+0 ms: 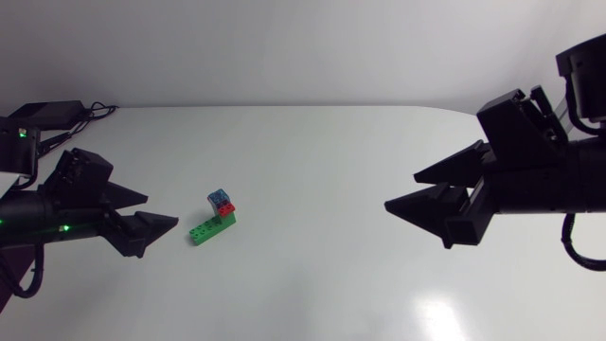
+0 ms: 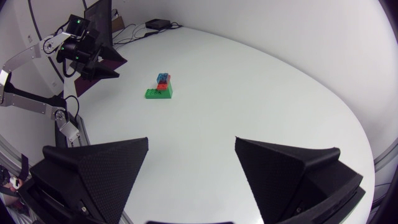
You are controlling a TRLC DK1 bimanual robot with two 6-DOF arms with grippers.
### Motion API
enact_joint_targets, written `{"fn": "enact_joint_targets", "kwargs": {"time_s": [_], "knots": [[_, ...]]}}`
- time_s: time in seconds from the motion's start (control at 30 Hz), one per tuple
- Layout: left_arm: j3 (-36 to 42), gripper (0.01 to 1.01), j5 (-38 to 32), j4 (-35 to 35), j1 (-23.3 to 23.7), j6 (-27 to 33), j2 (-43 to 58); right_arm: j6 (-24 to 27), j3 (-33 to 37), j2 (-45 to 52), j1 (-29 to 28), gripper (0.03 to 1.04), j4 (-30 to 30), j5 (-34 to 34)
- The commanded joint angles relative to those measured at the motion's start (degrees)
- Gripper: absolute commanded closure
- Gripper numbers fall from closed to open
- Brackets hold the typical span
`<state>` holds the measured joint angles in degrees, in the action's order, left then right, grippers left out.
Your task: Separate the duplo bricks
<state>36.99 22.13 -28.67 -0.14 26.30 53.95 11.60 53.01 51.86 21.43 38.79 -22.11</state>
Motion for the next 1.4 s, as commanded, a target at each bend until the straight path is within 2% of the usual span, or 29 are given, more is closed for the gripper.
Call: {"fn": "enact_joint_targets", "kwargs": {"time_s": [0.0, 0.5, 0.93, 1.37], "knots": [[-0.52, 0.054, 0.28, 0.72, -0.30, -0.47, 0.36, 0.45, -1.60, 0.53, 0.63, 0.06, -0.38, 0.22], [-0.96, 0.054, 0.02, 2.91, -0.30, -0.29, 2.38, 0.53, -1.86, 2.02, 0.72, 0.06, -1.96, 0.22], [-0.78, 0.057, -6.84, 15.22, -1.70, 4.19, 20.05, 0.89, 2.27, 8.96, 5.11, 0.06, -3.37, 3.12], [0.01, 0.092, -7.01, 16.36, -4.25, 12.98, 29.98, 2.38, 0.60, 10.90, 4.58, 0.06, -5.30, 2.95]]}}
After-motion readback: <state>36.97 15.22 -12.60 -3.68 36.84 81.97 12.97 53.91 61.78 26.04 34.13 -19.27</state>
